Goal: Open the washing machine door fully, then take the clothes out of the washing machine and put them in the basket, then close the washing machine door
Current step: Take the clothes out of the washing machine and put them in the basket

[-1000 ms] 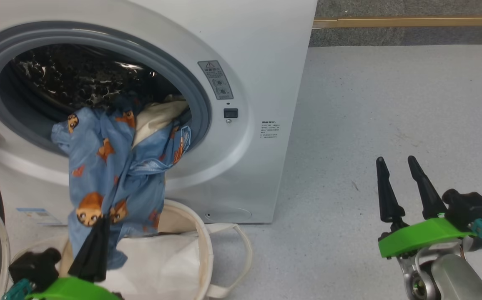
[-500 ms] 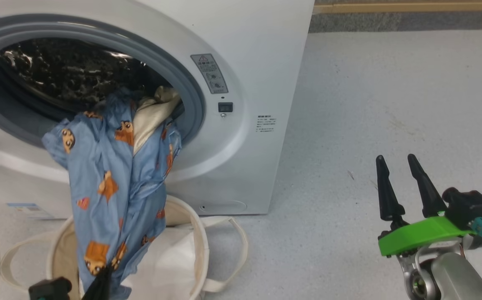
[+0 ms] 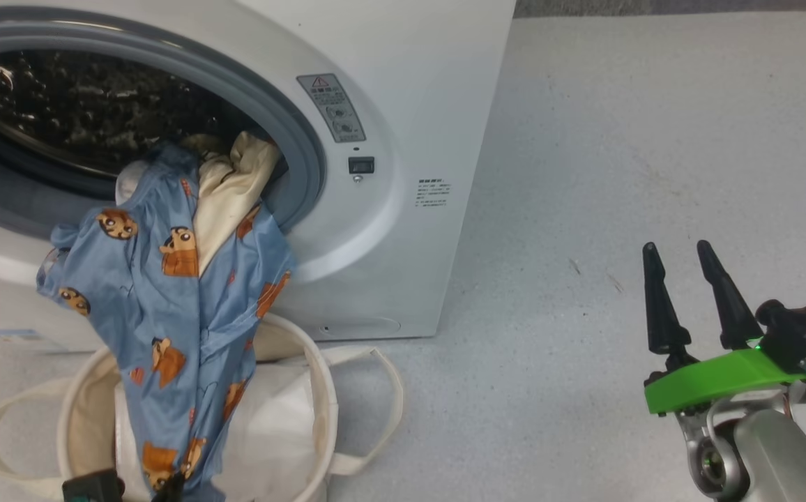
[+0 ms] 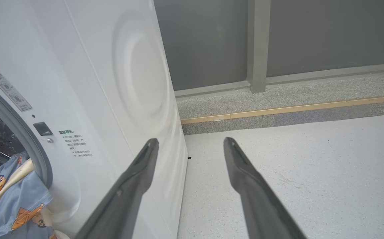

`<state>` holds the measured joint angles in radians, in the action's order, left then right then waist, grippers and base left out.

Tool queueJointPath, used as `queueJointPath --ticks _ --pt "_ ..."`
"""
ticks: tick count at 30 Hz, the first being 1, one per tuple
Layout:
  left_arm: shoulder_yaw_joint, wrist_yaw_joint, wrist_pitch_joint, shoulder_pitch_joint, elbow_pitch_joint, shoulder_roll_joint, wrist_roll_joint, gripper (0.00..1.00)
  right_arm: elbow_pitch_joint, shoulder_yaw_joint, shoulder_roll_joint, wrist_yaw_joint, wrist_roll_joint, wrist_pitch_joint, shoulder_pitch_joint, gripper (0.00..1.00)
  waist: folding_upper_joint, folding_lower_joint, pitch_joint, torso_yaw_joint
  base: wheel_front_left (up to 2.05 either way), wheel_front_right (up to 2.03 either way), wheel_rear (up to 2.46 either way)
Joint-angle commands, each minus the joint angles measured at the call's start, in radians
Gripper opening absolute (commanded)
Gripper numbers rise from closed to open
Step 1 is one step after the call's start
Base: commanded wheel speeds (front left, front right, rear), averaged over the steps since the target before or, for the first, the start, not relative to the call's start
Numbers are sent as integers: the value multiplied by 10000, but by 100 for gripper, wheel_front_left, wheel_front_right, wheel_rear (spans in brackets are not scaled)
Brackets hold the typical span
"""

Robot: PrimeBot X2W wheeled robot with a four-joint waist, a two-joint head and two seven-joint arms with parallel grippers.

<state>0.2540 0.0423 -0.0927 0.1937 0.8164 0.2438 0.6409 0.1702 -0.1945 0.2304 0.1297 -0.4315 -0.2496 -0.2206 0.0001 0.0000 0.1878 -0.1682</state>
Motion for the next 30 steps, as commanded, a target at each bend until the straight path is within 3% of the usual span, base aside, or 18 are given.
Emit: queueJointPath --ticks 1,12,23,24,25,26,27,30 --pt "-325 128 -180 507 265 80 144 0 -378 -71 205 10 15 -122 -257 100 -1 0 120 27 0 0 0" --pt "-382 713 -654 2775 3662 -438 624 0 -660 3 463 10 -8 -122 -652 100 -1 0 1126 -158 0 0 0" --pt "-303 730 -963 4090 4544 -273 642 0 -962 221 487 10 -29 -122 -945 100 -1 0 2102 -449 0 0 0" --pt "-294 731 -1000 4141 4571 -259 637 8 -967 229 471 10 -28 -122 -952 100 -1 0 2124 -461 0 0 0" --pt "-286 730 -1052 4180 4592 -243 632 58 -972 237 456 10 -32 -122 -958 100 -1 0 2143 -475 0 0 0" --pt "-298 723 -1111 4208 4611 -225 643 90 -974 247 441 10 -34 -122 -963 100 -1 0 2151 -484 0 0 0" --pt "-312 723 -1165 4217 4627 -214 660 100 -970 255 425 10 -31 -122 -965 100 -1 0 2143 -489 0 0 0" --pt "-344 727 -1264 4153 4669 -188 716 100 -939 240 380 10 -23 -122 -977 100 -1 0 2050 -490 0 0 0"
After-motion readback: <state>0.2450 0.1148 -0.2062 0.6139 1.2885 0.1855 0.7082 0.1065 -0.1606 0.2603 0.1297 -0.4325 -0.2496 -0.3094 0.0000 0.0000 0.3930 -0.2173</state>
